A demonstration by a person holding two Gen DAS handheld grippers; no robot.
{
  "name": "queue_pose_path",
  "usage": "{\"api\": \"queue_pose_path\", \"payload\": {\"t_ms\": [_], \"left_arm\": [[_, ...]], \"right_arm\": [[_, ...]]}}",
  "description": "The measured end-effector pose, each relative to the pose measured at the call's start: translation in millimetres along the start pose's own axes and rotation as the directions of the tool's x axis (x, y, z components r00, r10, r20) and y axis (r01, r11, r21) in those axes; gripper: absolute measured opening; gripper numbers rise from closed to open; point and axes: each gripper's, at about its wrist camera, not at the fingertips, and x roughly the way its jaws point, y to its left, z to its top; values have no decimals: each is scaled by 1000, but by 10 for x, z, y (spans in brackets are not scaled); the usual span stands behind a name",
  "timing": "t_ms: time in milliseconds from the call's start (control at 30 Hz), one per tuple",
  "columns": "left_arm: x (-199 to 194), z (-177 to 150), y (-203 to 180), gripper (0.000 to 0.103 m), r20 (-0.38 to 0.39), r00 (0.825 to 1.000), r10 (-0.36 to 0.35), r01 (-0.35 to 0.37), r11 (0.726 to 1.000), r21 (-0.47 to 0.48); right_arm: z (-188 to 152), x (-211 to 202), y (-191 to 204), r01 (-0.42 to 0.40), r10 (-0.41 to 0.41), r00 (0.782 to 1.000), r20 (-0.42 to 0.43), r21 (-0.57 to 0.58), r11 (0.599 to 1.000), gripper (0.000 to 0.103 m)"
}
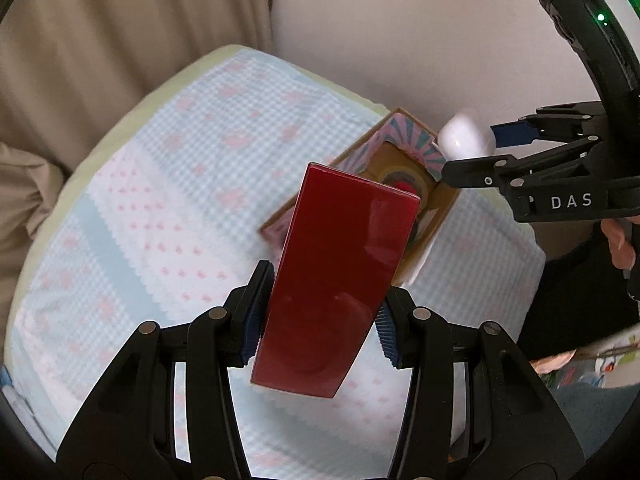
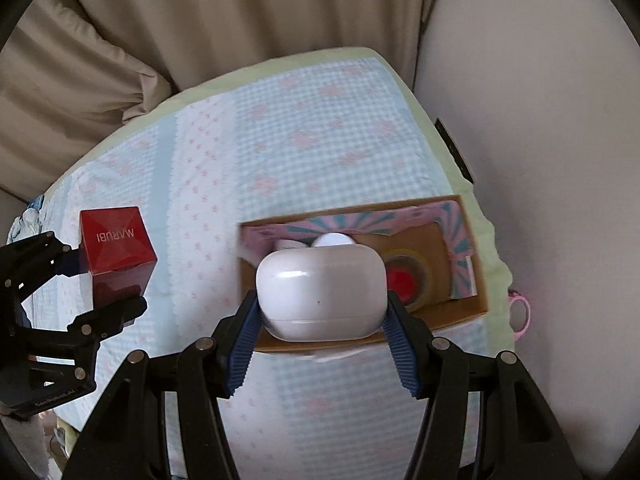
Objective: Organize rigid objects
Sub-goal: 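Carry the red box and earbud case into the cardboard box and release both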
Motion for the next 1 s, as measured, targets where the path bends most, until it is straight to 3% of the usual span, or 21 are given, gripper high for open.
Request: {"api": "queue_pose_path", "payload": {"t_ms": [333,467,700,1000], "left_arm": [[1065,502,-457,44,-116,993,0,-3,1000,-26],[1444,676,-506,44,-165,986,-2,-1,1000,-23],[1983,897,-578,44,-237,972,0,3,1000,10],[2396,870,-622,44,-308,951,-14,25,999,32]], "right_arm": [[154,615,-1045,-30,29,996,-86,-10,1000,55],[249,872,-1362,-89,95,988,-120,55,995,55],[374,1300,-1623,-152,173,971,-165,134,979,55],[435,1756,-1643,-199,239,949,-207,197,960,55]]}}
